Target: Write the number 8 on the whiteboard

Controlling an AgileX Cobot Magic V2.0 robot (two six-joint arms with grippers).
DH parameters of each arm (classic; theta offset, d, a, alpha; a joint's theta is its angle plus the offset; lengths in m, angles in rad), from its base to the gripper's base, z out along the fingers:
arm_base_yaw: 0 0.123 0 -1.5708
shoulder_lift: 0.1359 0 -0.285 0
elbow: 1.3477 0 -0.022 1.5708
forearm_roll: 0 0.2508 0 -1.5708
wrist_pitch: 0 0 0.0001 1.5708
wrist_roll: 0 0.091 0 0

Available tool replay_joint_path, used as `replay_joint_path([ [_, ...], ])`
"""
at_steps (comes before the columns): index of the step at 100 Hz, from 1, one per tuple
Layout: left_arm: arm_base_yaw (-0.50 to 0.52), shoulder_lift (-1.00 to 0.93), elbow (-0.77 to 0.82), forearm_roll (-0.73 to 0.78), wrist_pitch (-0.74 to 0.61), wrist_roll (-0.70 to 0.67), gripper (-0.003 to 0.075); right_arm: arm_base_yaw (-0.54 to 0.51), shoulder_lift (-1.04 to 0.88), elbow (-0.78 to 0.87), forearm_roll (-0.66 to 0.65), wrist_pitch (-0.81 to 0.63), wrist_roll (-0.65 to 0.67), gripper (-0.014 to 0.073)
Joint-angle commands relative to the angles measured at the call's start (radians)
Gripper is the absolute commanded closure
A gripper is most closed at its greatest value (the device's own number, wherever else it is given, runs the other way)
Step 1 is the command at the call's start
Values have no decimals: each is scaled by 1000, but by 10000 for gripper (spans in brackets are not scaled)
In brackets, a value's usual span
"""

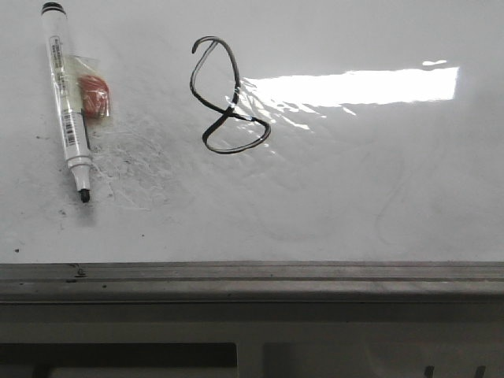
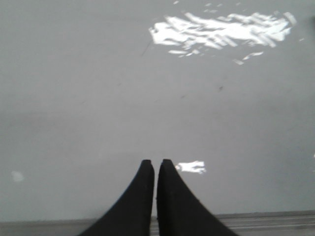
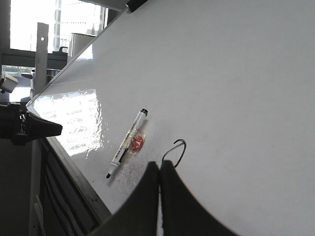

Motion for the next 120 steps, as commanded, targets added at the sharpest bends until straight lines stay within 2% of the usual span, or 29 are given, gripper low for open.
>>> replay_joint_path([
  [1,51,-28,40,3,-7,-3,741,0,11,-23,-19,-63,-4,657],
  [9,80,-28,40,13,52,-3,741,0,11,-23,-19,-63,-4,657],
  [22,86,-28,40,56,48,-7,741,0,11,-23,-19,-63,-4,657],
  [96,86,-28,40,56,29,-7,741,0,11,-23,-19,-63,-4,657],
  [102,86,-28,40,56,29,-7,741,0,11,-21,-19,-42,-49,657],
  [108,86,-28,40,56,29,-7,741,-9,11,-16,45,-22,-100,657],
  [112,86,-28,40,56,29,-7,741,-29,11,-5,145,-24,-111,657],
  [120,86,-28,40,56,29,-7,741,-105,16,38,241,-107,-121,657],
])
